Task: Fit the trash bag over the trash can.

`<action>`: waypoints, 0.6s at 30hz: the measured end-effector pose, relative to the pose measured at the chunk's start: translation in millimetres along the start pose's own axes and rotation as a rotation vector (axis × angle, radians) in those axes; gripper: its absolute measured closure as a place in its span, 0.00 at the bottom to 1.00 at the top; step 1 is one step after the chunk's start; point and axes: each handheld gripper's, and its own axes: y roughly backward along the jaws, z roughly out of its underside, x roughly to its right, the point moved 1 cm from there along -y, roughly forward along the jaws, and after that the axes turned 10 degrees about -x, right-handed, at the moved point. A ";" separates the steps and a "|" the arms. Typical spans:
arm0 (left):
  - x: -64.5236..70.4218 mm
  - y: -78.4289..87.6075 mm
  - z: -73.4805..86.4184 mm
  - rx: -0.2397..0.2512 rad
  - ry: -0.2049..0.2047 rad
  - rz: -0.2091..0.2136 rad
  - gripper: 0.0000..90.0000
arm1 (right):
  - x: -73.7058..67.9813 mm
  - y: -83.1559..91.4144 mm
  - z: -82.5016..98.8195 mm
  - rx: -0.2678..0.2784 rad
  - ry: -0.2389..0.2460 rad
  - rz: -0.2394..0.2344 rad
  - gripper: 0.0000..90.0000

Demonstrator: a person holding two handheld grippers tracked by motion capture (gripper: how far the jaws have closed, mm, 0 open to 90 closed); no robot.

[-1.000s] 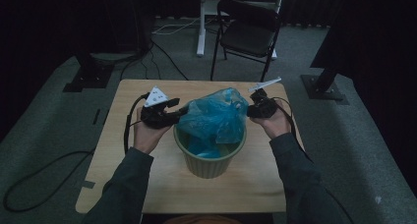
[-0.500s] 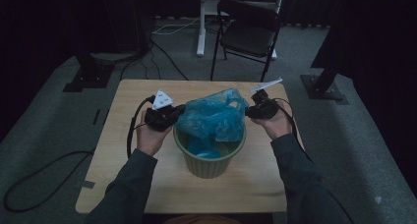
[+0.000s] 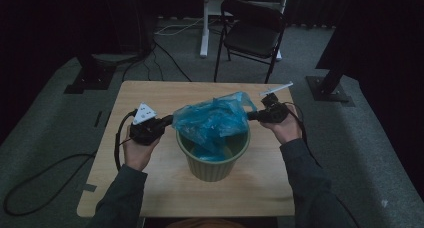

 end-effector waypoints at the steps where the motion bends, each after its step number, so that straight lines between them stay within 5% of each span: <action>1: -0.8 -0.5 2.5 -0.002 0.003 0.003 1.00 | 0.6 -0.1 1.3 -0.001 -0.004 -0.002 1.00; 9: 0.0 -5.2 10.8 -0.014 -0.001 0.028 1.00 | 1.1 -1.1 7.6 -0.012 -0.015 -0.008 0.99; 13: 4.9 -5.1 10.5 -0.013 -0.017 0.039 0.98 | 0.9 11.7 10.1 0.054 -0.025 -0.004 0.82; 18: 5.9 -6.4 10.1 -0.013 -0.017 0.048 0.97 | -2.1 29.0 12.6 0.126 -0.018 -0.017 0.77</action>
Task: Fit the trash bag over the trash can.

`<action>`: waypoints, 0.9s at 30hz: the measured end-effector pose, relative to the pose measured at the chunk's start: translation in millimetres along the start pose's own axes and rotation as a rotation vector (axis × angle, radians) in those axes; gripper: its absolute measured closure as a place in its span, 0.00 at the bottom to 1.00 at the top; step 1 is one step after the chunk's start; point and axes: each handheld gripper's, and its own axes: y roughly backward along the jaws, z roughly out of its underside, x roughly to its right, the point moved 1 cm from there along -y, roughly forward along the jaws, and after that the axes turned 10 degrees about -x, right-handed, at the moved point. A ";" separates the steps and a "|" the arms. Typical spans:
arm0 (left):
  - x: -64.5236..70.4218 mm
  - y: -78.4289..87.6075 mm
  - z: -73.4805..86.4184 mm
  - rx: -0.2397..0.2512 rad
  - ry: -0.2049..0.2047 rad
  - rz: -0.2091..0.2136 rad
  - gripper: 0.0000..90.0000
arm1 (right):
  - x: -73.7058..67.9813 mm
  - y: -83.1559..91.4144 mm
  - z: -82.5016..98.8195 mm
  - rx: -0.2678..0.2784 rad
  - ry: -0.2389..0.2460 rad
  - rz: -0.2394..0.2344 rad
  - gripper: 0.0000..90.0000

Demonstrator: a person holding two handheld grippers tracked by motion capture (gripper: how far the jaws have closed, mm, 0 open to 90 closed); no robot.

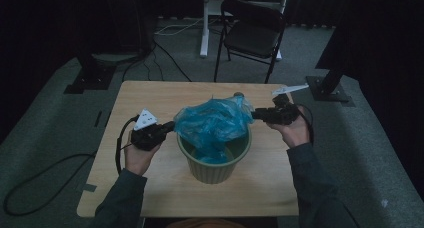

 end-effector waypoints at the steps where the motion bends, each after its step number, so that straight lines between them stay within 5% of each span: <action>1: 1.0 -1.6 0.0 -0.002 0.000 0.006 0.97 | -3.9 4.8 -0.2 0.028 0.019 -0.032 0.75; 7: 5.3 -5.8 -0.1 -0.007 -0.011 0.015 0.97 | -14.9 -1.7 -2.3 0.024 0.047 -0.078 0.73; 12: 4.4 -5.6 1.4 -0.009 -0.013 0.017 0.97 | -13.9 -13.1 -2.3 -0.028 0.043 -0.148 0.88; 15: 3.7 -5.4 3.0 -0.013 -0.013 0.016 0.97 | -9.7 -8.8 0.4 -0.008 0.022 -0.184 0.97; 27: 7.4 -7.6 11.3 -0.041 -0.024 0.024 0.97 | -6.2 -3.9 24.6 -0.085 0.046 -0.193 0.99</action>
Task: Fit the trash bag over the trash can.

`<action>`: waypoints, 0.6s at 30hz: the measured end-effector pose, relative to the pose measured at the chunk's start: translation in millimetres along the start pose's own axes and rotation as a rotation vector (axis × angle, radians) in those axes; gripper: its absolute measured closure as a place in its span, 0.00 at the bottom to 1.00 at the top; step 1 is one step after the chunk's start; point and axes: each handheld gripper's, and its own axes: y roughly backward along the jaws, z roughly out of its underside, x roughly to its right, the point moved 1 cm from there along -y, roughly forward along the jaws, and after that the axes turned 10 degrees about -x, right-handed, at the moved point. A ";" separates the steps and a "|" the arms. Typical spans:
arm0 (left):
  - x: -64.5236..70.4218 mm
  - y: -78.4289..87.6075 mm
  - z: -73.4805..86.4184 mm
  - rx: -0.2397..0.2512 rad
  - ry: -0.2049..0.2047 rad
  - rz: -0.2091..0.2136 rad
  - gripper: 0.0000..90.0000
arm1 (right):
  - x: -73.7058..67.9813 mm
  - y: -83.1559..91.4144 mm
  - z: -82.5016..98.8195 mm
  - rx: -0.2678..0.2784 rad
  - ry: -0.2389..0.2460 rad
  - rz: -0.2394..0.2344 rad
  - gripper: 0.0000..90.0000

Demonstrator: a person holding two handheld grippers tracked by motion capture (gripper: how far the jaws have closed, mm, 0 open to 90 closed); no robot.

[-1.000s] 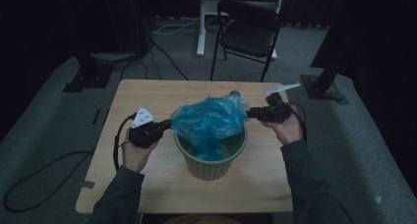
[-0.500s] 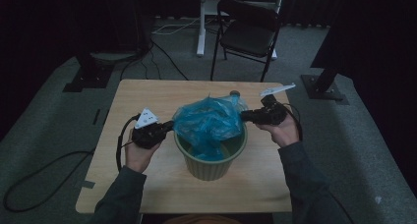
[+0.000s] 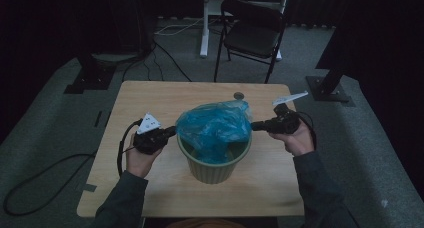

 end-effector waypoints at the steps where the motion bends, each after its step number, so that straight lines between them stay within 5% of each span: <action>1: 1.2 -1.4 1.3 -0.001 -0.007 0.010 0.97 | -0.9 -2.0 1.6 -0.014 0.006 0.001 0.99; 5: 9.3 -6.0 5.3 -0.012 -0.042 0.012 0.97 | -2.3 -4.6 6.3 -0.020 0.012 -0.013 0.99; 11: 10.0 -8.6 5.7 -0.019 -0.028 0.012 0.97 | -2.0 -6.4 11.0 -0.026 0.007 -0.036 0.98; 18: 6.7 -15.7 0.4 -0.021 0.013 -0.022 0.98 | -2.8 -12.4 6.1 -0.016 -0.006 -0.002 0.99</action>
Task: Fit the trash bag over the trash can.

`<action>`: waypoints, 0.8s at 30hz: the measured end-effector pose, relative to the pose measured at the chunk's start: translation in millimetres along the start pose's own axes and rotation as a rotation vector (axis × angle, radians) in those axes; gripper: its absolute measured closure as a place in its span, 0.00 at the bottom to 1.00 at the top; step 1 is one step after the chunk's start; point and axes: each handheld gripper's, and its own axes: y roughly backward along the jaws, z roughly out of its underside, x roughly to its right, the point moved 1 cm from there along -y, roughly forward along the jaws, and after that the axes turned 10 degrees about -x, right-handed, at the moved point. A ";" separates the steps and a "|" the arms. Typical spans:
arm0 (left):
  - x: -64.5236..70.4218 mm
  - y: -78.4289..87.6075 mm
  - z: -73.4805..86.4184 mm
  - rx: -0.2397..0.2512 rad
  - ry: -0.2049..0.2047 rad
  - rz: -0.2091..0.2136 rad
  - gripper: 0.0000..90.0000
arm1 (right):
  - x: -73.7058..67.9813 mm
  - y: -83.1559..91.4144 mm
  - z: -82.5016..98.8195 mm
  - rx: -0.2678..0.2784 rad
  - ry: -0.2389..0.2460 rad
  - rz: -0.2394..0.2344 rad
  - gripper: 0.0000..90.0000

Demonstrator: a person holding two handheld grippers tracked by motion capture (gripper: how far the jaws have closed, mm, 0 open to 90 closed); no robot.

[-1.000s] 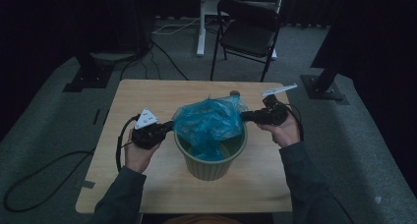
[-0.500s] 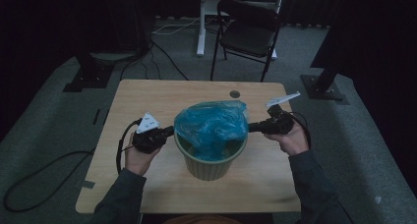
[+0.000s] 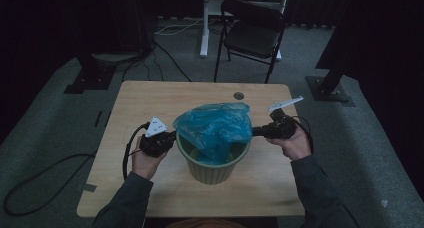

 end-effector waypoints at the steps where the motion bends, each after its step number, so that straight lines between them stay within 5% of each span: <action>1: -0.8 -0.8 -1.1 -0.001 0.006 -0.006 0.98 | 0.4 -1.4 -3.4 0.004 -0.007 0.007 0.99; 8: -12.3 -2.8 -0.8 0.004 0.040 0.001 0.88 | 4.4 -5.9 -11.6 0.001 -0.016 0.037 0.93; 14: -22.1 17.7 5.8 0.031 0.056 -0.021 0.83 | 9.6 6.3 -4.2 0.037 -0.038 0.061 0.80; 24: -21.7 49.4 -0.2 0.131 -0.007 -0.044 0.74 | -3.4 13.5 2.8 0.026 0.005 0.050 0.75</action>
